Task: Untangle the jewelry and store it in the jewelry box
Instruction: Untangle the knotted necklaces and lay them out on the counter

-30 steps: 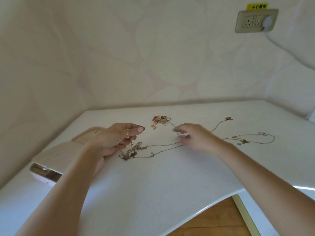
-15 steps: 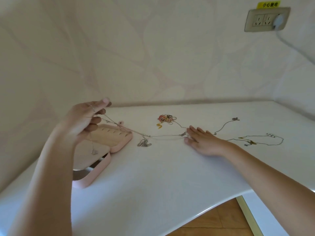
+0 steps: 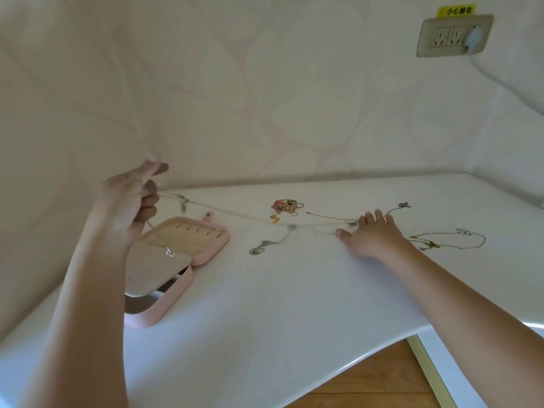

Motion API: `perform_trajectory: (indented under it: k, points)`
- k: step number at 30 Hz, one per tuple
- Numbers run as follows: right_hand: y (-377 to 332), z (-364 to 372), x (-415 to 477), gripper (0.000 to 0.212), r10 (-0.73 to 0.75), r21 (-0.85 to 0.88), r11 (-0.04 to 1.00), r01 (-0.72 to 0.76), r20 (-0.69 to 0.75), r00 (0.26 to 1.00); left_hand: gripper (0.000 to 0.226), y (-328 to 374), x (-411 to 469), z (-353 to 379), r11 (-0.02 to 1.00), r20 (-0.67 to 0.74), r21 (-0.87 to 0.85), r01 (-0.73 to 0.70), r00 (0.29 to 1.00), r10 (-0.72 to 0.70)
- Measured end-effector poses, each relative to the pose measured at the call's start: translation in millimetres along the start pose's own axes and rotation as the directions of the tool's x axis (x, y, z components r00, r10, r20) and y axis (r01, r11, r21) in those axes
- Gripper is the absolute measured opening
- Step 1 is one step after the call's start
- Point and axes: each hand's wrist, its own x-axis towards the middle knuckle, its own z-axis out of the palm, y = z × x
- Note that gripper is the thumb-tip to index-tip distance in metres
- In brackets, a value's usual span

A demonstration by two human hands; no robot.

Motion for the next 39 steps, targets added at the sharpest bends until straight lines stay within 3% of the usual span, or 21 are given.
perform_trajectory:
  k: [3,7,10,12,13,15,18,22,27,28,31,32,36,39]
  points:
    - [2,-2,-1,0.083,0.020,0.006,1.000,-0.020,0.018,1.000,0.030,3,-2,-4,0.998,-0.031,-0.065,-0.006,1.000,0.003]
    - [-8,-4,-8,0.072,0.006,-0.008,1.000,-0.006,-0.029,1.000,0.027,-3,-6,16,0.997,0.058,0.076,0.001,0.998,-0.005]
    - [-30,-2,-17,0.062,-0.207,0.079,0.972,0.220,-0.151,0.967,0.028,-15,-12,42,0.974,0.170,0.225,-0.005,0.985,-0.034]
    - [-45,2,-24,0.061,-0.347,0.172,0.912,0.371,-0.157,0.925,0.025,-31,-17,65,0.930,0.216,0.367,-0.015,0.974,-0.070]
    - [-49,4,-26,0.058,-0.390,0.209,0.886,0.414,-0.149,0.909,0.025,-42,-21,77,0.881,0.237,0.471,-0.048,0.969,-0.073]
    - [-50,10,-24,0.053,-0.420,0.244,0.862,0.443,-0.145,0.896,0.042,-69,-30,95,0.684,0.358,0.695,-0.221,0.932,-0.062]
    - [-45,14,-19,0.055,-0.401,0.222,0.883,0.414,-0.101,0.910,0.059,-97,-42,113,0.447,0.528,0.798,-0.405,0.828,-0.192]
    - [-32,16,-13,0.059,-0.334,0.207,0.917,0.342,-0.070,0.940,0.022,-93,-37,117,0.249,0.488,0.859,-0.447,0.863,-0.133]
    - [-24,19,-9,0.068,-0.253,0.234,0.936,0.264,-0.079,0.964,0.036,-84,-19,95,0.184,0.386,0.920,-0.347,0.886,-0.256]
    - [-23,19,-7,0.070,-0.233,0.246,0.938,0.246,-0.082,0.969,0.035,-82,-15,89,0.193,0.360,0.930,-0.314,0.884,-0.297]
    - [-21,20,-3,0.073,-0.185,0.265,0.943,0.200,-0.078,0.980,0.017,-75,-11,73,0.377,0.297,0.920,-0.109,0.821,-0.487]
    - [-20,19,-2,0.073,-0.179,0.268,0.944,0.192,-0.075,0.981,0.018,-73,-11,69,0.352,0.280,0.932,-0.090,0.794,-0.539]
    - [-17,20,-2,0.073,-0.116,0.284,0.949,0.136,-0.089,0.989,0.030,-58,-16,63,0.091,0.183,0.982,-0.163,0.744,-0.643]
    - [-13,19,-2,0.069,-0.050,0.315,0.944,0.093,-0.144,0.988,0.026,-56,-20,62,-0.024,0.169,0.972,-0.234,0.766,-0.621]
